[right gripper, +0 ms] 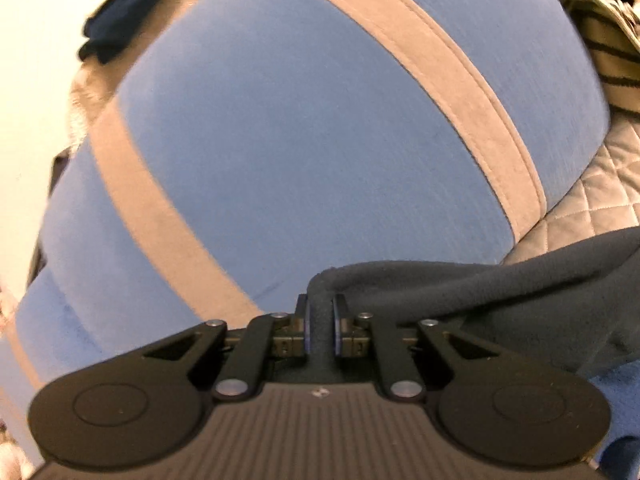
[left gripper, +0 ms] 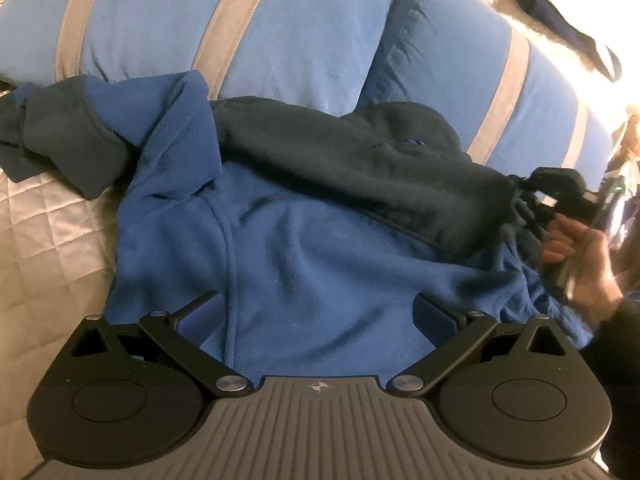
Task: Fold clothes
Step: 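Pull the grey hood with the right tool over the hoodie body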
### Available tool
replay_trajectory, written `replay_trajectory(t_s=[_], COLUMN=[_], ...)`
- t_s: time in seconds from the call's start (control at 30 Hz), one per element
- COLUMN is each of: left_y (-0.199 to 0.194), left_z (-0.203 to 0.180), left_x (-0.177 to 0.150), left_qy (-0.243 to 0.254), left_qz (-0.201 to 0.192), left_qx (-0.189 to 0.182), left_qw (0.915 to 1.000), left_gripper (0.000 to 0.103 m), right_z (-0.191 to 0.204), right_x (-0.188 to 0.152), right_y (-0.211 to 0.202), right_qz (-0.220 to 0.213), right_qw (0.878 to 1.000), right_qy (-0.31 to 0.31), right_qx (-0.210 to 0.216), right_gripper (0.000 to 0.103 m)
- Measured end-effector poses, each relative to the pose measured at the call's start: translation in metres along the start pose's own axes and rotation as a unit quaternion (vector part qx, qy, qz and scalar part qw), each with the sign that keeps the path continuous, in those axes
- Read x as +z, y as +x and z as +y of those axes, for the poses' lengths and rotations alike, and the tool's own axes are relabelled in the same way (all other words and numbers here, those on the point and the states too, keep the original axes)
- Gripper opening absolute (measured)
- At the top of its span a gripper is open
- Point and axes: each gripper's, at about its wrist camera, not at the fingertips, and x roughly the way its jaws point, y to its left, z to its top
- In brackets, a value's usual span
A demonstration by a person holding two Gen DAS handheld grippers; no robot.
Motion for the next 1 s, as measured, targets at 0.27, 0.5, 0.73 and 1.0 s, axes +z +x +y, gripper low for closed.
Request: replay_trajectory(t_s=[0.27, 0.5, 0.73, 1.0], left_y=[0.004, 0.0, -0.002, -0.004], left_z=[-0.003, -0.009, -0.004, 0.0], left_x=[0.0, -0.001, -0.001, 0.004], left_qy=[0.007, 0.011, 0.004, -0.002], left_qz=[0.007, 0.006, 0.002, 0.002], left_qx=[0.003, -0.005, -0.002, -0.004], left_qw=[1.0, 0.9999, 1.0, 1.0], left_gripper=[0.103, 0.103, 0.103, 0.103], right_z=[0.024, 0.087, 0.12, 0.118], right_x=[-0.015, -0.013, -0.022, -0.015], right_y=[0.018, -0.009, 0.037, 0.088], right_qz=[-0.013, -0.012, 0.191, 0.293], right_qw=[0.998, 0.99, 0.966, 0.944], right_qy=[-0.049, -0.144, -0.171, -0.129], right_qx=[-0.032, 0.005, 0.032, 0.077], right_gripper=[0.056, 0.082, 0.084, 0.058])
